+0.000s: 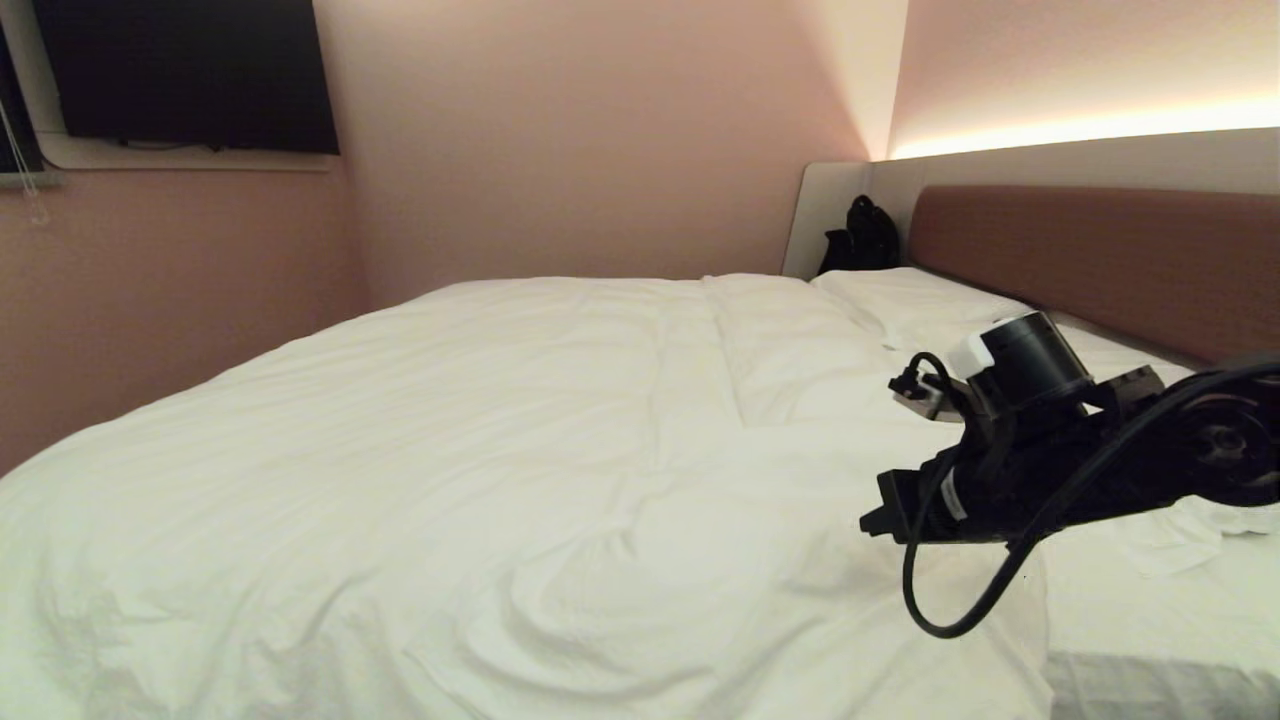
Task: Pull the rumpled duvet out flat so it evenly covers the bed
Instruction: Flatten the corners of the folded blanket
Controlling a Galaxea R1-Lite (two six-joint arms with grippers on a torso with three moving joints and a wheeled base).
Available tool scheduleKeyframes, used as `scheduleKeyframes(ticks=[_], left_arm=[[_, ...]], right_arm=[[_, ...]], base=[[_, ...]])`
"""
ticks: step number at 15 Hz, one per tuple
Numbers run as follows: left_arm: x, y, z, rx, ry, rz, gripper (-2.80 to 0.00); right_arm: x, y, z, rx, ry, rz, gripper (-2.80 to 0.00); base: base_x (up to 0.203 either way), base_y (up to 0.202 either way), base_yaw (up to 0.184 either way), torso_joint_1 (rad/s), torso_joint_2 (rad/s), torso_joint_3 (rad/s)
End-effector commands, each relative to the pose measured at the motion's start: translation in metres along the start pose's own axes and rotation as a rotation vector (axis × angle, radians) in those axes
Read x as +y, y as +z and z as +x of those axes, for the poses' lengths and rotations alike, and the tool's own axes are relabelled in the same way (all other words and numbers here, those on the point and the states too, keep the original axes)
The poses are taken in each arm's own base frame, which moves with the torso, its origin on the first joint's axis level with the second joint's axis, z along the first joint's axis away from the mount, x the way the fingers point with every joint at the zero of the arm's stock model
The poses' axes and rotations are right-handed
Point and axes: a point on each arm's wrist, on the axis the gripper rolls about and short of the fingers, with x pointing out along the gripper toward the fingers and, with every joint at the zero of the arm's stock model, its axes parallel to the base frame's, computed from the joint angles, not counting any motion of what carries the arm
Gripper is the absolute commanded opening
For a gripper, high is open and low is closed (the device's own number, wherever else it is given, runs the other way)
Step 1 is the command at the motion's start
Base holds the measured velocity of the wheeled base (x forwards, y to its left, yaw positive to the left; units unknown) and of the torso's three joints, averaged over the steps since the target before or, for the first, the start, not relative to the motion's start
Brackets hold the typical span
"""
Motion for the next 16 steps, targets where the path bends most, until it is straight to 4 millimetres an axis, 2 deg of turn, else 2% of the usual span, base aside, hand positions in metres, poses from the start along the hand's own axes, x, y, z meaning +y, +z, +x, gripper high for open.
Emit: scheduleKeyframes(ticks=[1, 6, 8, 12, 13, 16], left_arm=[[0.000, 0.000, 0.000, 0.000, 0.000, 0.000, -2.80], [0.000, 0.000, 0.000, 0.000, 0.000, 0.000, -2.80], [0.000, 0.000, 0.000, 0.000, 0.000, 0.000, -2.80], [0.000, 0.000, 0.000, 0.000, 0.000, 0.000, -2.80], [0.000, 0.000, 0.000, 0.000, 0.000, 0.000, -2.80], [0.000, 0.000, 0.000, 0.000, 0.000, 0.000, -2.80]], right_arm=[[0.004, 0.003, 0.005, 0.059, -0.019, 0.311, -2.80], [0.009, 0.005, 0.025, 0.118, -0.043, 0.397, -2.80], [0.007, 0.006, 0.035, 0.134, -0.099, 0.466, -2.80], [0.001, 0.004, 0.044, 0.148, -0.146, 0.475, -2.80], [0.001, 0.004, 0.044, 0.147, -0.149, 0.474, 0.00], [-0.004, 0.001, 0.039, 0.133, -0.212, 0.468, 0.00]], base=[[0.000, 0.000, 0.000, 0.000, 0.00, 0.000], [0.000, 0.000, 0.000, 0.000, 0.00, 0.000], [0.000, 0.000, 0.000, 0.000, 0.00, 0.000], [0.000, 0.000, 0.000, 0.000, 0.00, 0.000], [0.000, 0.000, 0.000, 0.000, 0.00, 0.000], [0.000, 0.000, 0.000, 0.000, 0.00, 0.000]])
